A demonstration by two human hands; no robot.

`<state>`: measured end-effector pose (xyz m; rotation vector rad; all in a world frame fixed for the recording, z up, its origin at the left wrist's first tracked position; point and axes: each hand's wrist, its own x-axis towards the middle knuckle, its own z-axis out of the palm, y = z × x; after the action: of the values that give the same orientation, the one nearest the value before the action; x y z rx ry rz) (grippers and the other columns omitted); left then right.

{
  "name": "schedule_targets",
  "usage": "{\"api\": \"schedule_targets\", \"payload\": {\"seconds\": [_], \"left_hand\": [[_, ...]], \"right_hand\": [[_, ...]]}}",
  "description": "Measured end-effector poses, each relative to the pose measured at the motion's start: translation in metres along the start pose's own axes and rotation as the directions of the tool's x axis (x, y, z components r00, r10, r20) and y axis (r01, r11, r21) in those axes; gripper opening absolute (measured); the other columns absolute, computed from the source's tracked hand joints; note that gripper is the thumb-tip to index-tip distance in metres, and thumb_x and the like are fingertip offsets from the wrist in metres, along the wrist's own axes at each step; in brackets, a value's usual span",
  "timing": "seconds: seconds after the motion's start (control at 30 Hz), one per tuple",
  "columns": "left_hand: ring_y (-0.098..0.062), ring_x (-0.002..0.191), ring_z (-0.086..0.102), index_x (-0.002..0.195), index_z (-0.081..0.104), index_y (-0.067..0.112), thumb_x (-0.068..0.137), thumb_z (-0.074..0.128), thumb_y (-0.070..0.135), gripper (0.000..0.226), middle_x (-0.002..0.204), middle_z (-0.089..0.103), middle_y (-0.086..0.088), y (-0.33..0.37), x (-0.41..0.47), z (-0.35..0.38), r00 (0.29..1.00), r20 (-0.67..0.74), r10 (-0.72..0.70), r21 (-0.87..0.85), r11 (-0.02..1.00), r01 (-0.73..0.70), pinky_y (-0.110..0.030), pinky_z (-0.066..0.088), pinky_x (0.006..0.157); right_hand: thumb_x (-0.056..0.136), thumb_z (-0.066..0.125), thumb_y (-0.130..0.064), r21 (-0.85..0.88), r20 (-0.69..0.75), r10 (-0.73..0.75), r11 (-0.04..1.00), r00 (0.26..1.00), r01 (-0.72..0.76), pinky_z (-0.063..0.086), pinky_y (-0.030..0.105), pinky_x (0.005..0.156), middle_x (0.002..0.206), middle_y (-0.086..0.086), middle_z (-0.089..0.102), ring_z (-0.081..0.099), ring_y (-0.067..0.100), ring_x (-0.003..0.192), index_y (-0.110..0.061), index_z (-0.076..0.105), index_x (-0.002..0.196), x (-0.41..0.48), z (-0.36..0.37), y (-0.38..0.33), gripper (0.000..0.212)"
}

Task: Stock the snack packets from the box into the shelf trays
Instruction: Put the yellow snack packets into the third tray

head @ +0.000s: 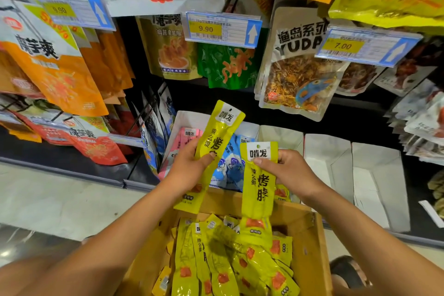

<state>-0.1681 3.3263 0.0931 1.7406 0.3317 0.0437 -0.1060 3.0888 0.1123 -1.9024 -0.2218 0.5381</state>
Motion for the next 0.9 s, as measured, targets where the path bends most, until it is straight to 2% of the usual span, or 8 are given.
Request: {"api": "schedule_targets", "payload": {"seconds": [0.1,0.2,0.27,0.3,0.4,0.53,0.77,0.9], "left_hand": [[-0.015,0.084,0.071,0.132,0.062,0.028,0.103,0.061,0.019,0.03,0.114,0.076,0.004,-0.01,-0.003,0.011,0.991,0.068,-0.112,-0.085,0.989,0.117,-0.023,0.055,0.059],[-0.014,0.118,0.066,0.136,0.061,0.036,0.093,0.069,0.051,0.046,0.131,0.069,0.012,-0.008,-0.009,0.019,0.982,0.111,-0.155,-0.141,0.975,0.17,-0.045,0.053,0.103],[-0.014,0.128,0.061,0.138,0.059,0.038,0.072,0.075,0.075,0.077,0.137,0.065,0.014,-0.014,-0.009,0.023,0.974,0.17,-0.149,-0.18,0.967,0.18,-0.049,0.045,0.113],[-0.014,0.128,0.061,0.137,0.059,0.038,0.067,0.078,0.076,0.082,0.136,0.066,0.013,-0.014,-0.01,0.025,0.97,0.197,-0.144,-0.192,0.964,0.182,-0.05,0.045,0.113],[-0.015,0.119,0.067,0.129,0.062,0.035,0.073,0.087,0.055,0.065,0.126,0.072,0.011,-0.015,-0.013,0.029,0.956,0.241,-0.165,-0.167,0.964,0.208,-0.048,0.051,0.107],[-0.012,0.101,0.075,0.12,0.065,0.027,0.088,0.079,0.017,0.036,0.109,0.078,0.009,-0.016,-0.015,0.035,0.943,0.28,-0.18,-0.171,0.957,0.234,-0.032,0.06,0.087],[-0.026,0.108,0.074,0.125,0.068,0.018,0.09,0.078,0.012,0.038,0.115,0.077,-0.003,-0.021,-0.007,0.034,0.958,0.191,-0.215,-0.244,0.935,0.258,-0.054,0.054,0.102],[-0.03,0.109,0.073,0.124,0.069,0.016,0.089,0.078,0.013,0.035,0.116,0.077,-0.007,-0.022,0.002,0.03,0.968,0.116,-0.221,-0.336,0.909,0.248,-0.058,0.052,0.103]], "right_hand": [[0.096,0.064,-0.035,0.126,-0.017,0.001,0.992,1.0,0.001,0.057,0.06,0.084,0.093,0.009,0.078,0.075,0.031,0.089,-0.015,0.074,0.105,0.0,0.003,-0.004,0.024],[0.097,0.062,-0.036,0.243,-0.036,0.033,0.97,0.999,-0.023,0.056,0.061,0.087,0.099,0.011,0.077,0.074,0.031,0.094,-0.011,0.071,0.111,0.002,0.006,-0.007,0.03],[0.098,0.061,-0.036,0.296,-0.034,0.037,0.955,0.999,-0.026,0.057,0.057,0.089,0.103,0.007,0.077,0.074,0.026,0.096,-0.015,0.07,0.114,0.004,0.006,-0.01,0.028],[0.099,0.061,-0.035,0.319,-0.044,0.04,0.948,0.998,-0.024,0.057,0.056,0.09,0.105,0.006,0.077,0.074,0.025,0.097,-0.017,0.07,0.115,0.005,0.006,-0.01,0.025],[0.099,0.061,-0.033,0.36,-0.094,0.037,0.933,0.995,-0.001,0.056,0.059,0.09,0.107,0.004,0.077,0.074,0.026,0.098,-0.021,0.07,0.113,0.009,0.006,-0.011,0.021],[0.098,0.062,-0.035,0.318,-0.155,-0.002,0.947,0.988,0.052,0.054,0.059,0.093,0.107,0.002,0.076,0.073,0.025,0.101,-0.024,0.071,0.11,0.013,0.006,-0.013,0.019],[0.096,0.065,-0.034,0.314,-0.134,-0.007,0.948,0.991,0.049,0.059,0.047,0.087,0.111,-0.003,0.075,0.072,0.013,0.1,-0.019,0.064,0.12,0.014,0.013,-0.007,0.028],[0.077,0.079,-0.051,0.178,0.006,0.119,0.977,0.993,-0.118,0.061,0.031,0.077,0.129,0.003,0.065,0.067,0.013,0.11,-0.013,0.061,0.13,0.016,0.023,0.014,0.068]]}}
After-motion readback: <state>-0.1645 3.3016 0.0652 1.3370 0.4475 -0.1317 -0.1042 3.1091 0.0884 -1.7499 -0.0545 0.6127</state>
